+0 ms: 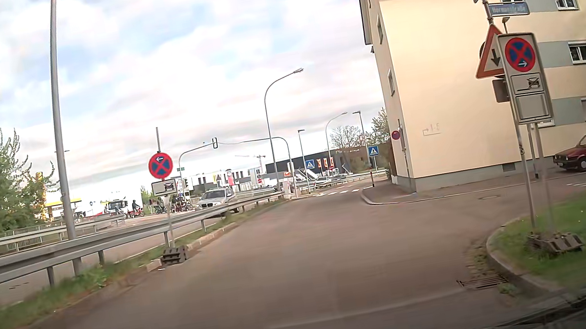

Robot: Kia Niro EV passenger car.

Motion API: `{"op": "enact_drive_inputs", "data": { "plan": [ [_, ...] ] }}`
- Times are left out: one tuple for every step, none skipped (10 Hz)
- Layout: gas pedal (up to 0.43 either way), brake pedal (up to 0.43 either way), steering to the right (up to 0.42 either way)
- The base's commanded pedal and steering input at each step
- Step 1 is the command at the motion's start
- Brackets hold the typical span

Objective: Follow the waypoints while adhering to traffic rules and regulations

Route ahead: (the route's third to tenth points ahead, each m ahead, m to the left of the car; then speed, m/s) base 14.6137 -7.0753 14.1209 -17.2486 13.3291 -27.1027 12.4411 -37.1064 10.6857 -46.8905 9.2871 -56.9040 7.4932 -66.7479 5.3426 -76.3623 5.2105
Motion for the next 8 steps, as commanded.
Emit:
{"op": "enact_drive_inputs", "data": {
  "plan": [
    [0.000,0.183,0.003],
    [0.000,0.189,0.003],
    [0.000,0.189,0.003],
    [0.000,0.195,0.005],
    [0.000,0.195,0.012],
    [0.000,0.195,0.018],
    [0.000,0.195,0.030],
    [0.000,0.195,0.047]
  ]
}}
